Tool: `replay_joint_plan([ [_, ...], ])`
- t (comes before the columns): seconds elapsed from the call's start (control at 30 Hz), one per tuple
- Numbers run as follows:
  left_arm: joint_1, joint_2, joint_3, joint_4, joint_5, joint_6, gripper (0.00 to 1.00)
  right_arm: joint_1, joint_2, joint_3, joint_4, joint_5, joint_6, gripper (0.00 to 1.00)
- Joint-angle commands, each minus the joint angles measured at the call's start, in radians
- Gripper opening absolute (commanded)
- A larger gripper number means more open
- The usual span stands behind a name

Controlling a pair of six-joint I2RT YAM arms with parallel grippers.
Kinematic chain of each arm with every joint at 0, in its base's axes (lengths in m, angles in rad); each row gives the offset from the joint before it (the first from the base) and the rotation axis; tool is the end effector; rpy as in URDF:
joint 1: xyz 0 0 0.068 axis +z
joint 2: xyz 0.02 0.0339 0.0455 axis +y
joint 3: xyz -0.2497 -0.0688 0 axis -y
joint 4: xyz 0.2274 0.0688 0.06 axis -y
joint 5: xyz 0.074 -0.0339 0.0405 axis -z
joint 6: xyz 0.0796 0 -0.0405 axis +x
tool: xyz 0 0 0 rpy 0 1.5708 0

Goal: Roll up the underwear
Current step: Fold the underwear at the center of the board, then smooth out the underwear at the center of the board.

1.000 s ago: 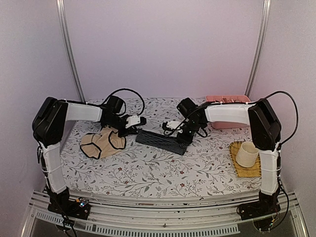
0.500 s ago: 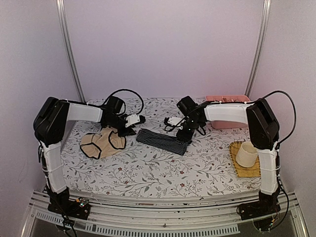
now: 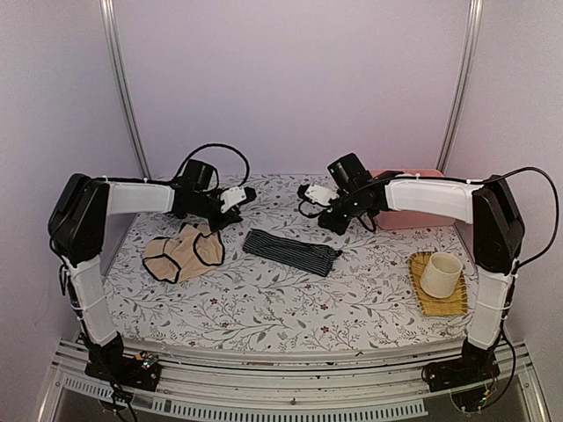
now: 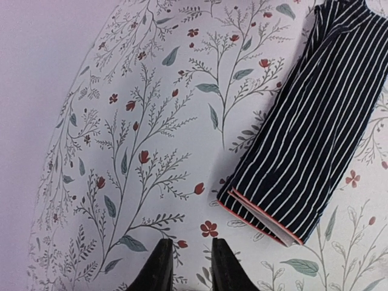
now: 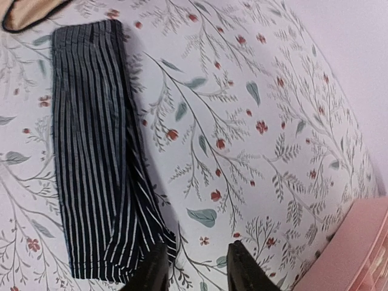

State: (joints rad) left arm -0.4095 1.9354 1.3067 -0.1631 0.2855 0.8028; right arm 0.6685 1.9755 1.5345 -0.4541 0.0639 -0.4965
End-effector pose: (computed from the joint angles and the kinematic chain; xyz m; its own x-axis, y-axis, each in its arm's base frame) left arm 0.3891 -0.1933 0.1546 -0.0481 0.7733 -0.6322 0.8610 0.3529 0.3661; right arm 0.3528 0.2722 0.1805 -0.2587 -0.8101 -0.5262 -0.8080 0.4800 -0.3417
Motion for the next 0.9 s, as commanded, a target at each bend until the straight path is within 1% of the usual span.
replay_joint_plan([
  [0.0,-0.042,-0.010,0.020,-0.051,0.057,-0.029,0.13,0.011,-0.063,-0.039,0.057,-0.301,0.006,0.23],
  [0.03,-0.051,-0.003,0.022,-0.054,0.058,-0.029,0.07,0.013,-0.053,-0.040,0.056,-0.328,0.006,0.20],
  [0.07,-0.059,0.008,0.029,-0.057,0.059,-0.032,0.03,0.015,-0.042,-0.042,0.058,-0.347,0.006,0.14],
  [0.1,-0.068,0.018,0.037,-0.061,0.062,-0.038,0.00,0.017,-0.030,-0.041,0.064,-0.358,0.008,0.11],
  [0.27,-0.077,0.080,0.092,-0.096,0.104,-0.073,0.00,0.023,0.035,-0.036,0.089,-0.398,0.039,0.07],
  [0.4,-0.088,0.112,0.117,-0.129,0.150,-0.088,0.00,0.026,0.073,-0.041,0.093,-0.414,0.054,0.06],
  [0.53,-0.103,0.153,0.129,-0.134,0.118,-0.096,0.00,0.028,0.099,-0.049,0.104,-0.405,0.070,0.05],
  [0.73,-0.101,0.193,0.127,-0.117,0.054,-0.126,0.00,0.029,0.130,-0.064,0.117,-0.350,0.094,0.05],
  [0.87,-0.095,0.191,0.109,-0.107,0.026,-0.137,0.00,0.028,0.142,-0.073,0.121,-0.271,0.112,0.05],
])
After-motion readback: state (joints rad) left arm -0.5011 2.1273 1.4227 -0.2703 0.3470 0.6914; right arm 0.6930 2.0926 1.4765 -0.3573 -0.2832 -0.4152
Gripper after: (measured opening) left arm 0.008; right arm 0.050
